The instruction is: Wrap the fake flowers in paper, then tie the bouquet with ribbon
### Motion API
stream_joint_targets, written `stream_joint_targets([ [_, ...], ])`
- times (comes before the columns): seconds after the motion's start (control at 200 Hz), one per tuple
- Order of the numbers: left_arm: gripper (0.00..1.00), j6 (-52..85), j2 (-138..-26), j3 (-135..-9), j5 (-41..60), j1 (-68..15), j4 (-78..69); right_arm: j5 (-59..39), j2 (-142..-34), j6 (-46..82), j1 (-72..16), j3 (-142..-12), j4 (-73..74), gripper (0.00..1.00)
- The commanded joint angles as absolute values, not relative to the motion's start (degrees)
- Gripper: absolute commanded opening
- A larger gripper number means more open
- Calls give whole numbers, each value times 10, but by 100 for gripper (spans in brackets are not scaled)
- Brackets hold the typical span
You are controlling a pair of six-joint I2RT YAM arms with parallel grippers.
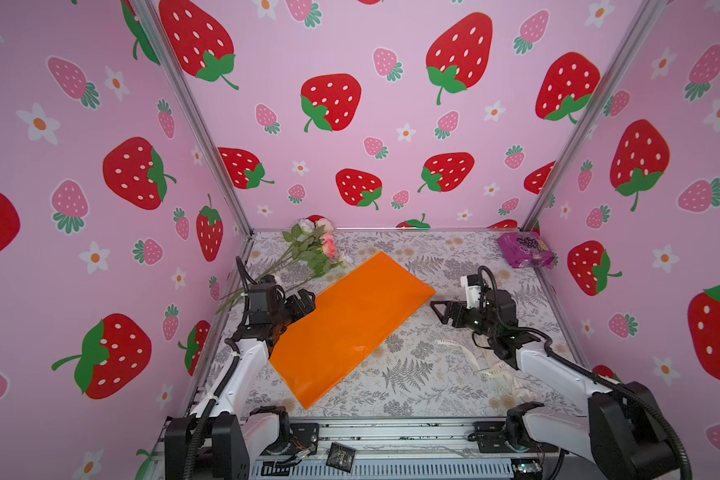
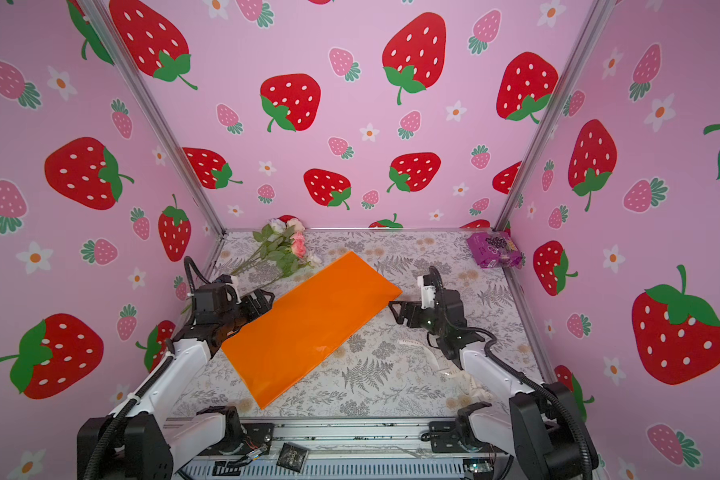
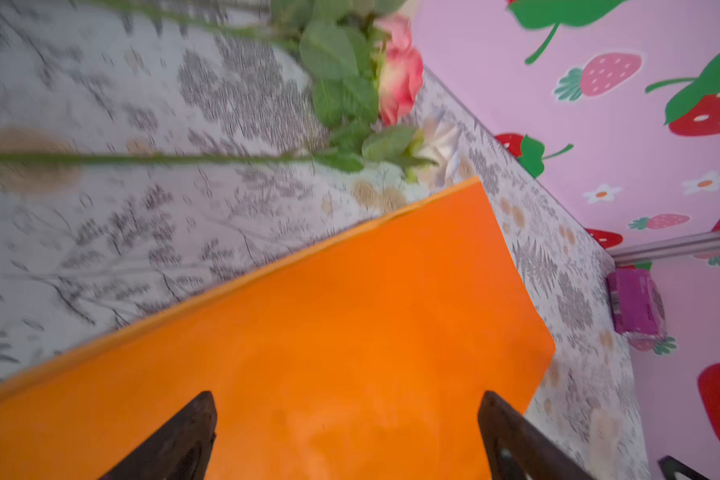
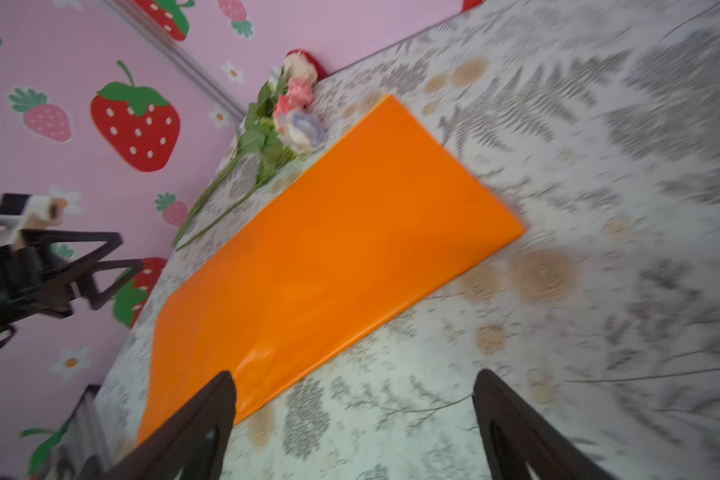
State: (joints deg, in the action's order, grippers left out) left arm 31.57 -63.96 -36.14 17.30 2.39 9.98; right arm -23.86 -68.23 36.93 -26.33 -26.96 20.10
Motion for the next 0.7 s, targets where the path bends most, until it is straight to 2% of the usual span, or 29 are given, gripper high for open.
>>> stream_joint_targets([
  [0.0, 99, 370, -653, -359, 204, -15, 193, -207, -707, 514, -322, -251, 245, 87],
  [0.05, 99, 373, -658, -353, 183, -40, 199, -196, -730, 545, -344, -244, 276, 80],
  [0.135, 99, 391, -669, -343, 167, -74, 190, -181, -769, 589, -373, -249, 306, 77],
  [0.305, 99, 404, -697, -342, 157, -111, 177, -178, -850, 669, -399, -244, 394, 64],
  [0.465, 99, 407, -719, -337, 158, -121, 175, -189, -905, 694, -409, -260, 414, 57],
  [0.695, 100, 422, -740, -321, 169, -133, 148, -176, -965, 726, -427, -278, 433, 56],
])
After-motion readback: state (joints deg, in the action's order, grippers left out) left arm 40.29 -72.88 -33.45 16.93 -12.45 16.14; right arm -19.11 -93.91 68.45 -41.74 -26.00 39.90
